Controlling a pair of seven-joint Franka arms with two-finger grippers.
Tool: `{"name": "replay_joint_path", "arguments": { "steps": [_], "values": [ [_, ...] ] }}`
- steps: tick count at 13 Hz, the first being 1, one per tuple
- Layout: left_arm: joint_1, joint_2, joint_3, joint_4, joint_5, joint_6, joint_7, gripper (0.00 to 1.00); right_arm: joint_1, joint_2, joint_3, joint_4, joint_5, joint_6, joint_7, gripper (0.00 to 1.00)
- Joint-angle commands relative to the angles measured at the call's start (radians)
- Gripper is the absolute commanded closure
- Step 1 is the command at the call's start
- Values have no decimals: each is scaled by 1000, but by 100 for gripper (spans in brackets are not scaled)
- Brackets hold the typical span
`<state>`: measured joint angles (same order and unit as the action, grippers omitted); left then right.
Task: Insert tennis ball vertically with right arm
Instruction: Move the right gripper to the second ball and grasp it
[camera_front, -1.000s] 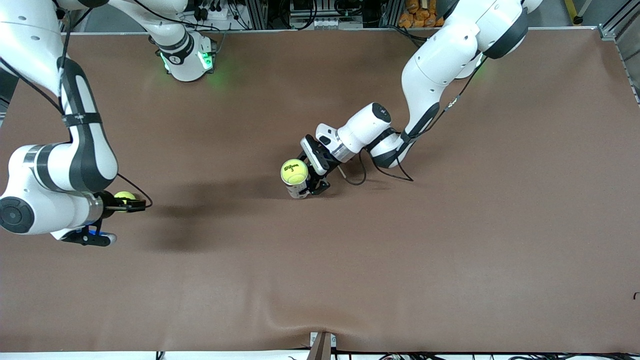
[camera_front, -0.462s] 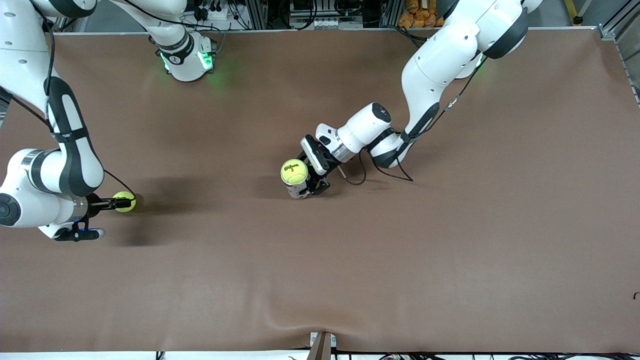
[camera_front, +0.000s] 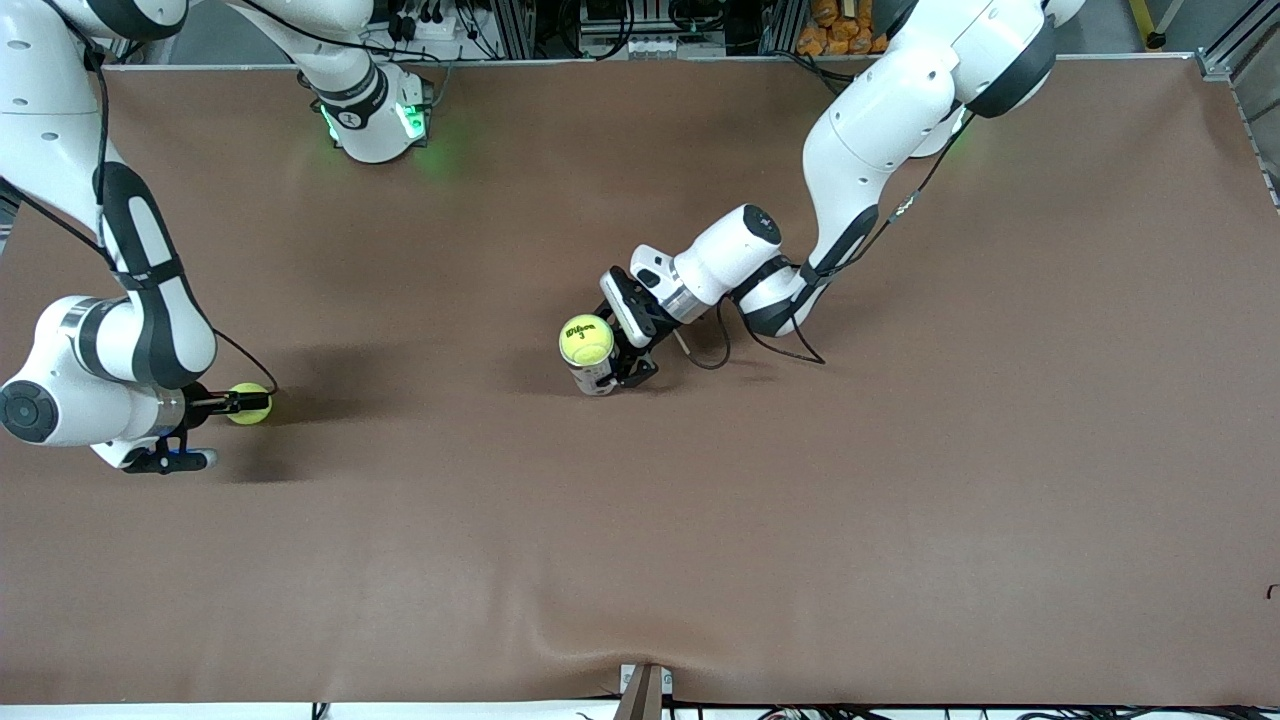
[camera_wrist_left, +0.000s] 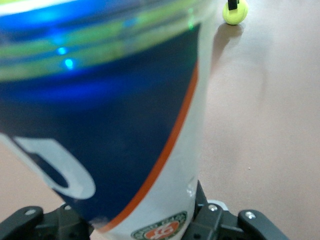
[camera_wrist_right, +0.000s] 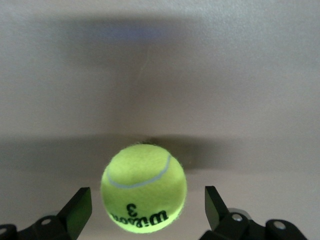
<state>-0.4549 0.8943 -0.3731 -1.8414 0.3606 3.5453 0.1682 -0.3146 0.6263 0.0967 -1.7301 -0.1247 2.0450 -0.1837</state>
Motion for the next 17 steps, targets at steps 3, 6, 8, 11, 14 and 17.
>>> {"name": "replay_joint_path", "arguments": {
  "steps": [3,6,8,11,14,17],
  "values": [
    [-2,-11,5,-9,17,9,-1,30,-23,-4,18,-25,-6,23,-10,83],
    [1,-12,5,-10,18,9,-1,30,-11,-14,24,-5,31,6,-3,100],
    [8,-12,5,-10,43,9,-1,30,34,-19,25,88,114,-150,19,100],
    [12,-12,5,-9,49,9,-1,30,144,-22,28,271,165,-426,276,100],
    [10,-11,3,-7,49,9,-3,30,248,-54,31,336,307,-528,517,100],
    [12,-12,5,-7,49,9,-3,30,388,-89,34,386,350,-546,816,100]
  ]
}}
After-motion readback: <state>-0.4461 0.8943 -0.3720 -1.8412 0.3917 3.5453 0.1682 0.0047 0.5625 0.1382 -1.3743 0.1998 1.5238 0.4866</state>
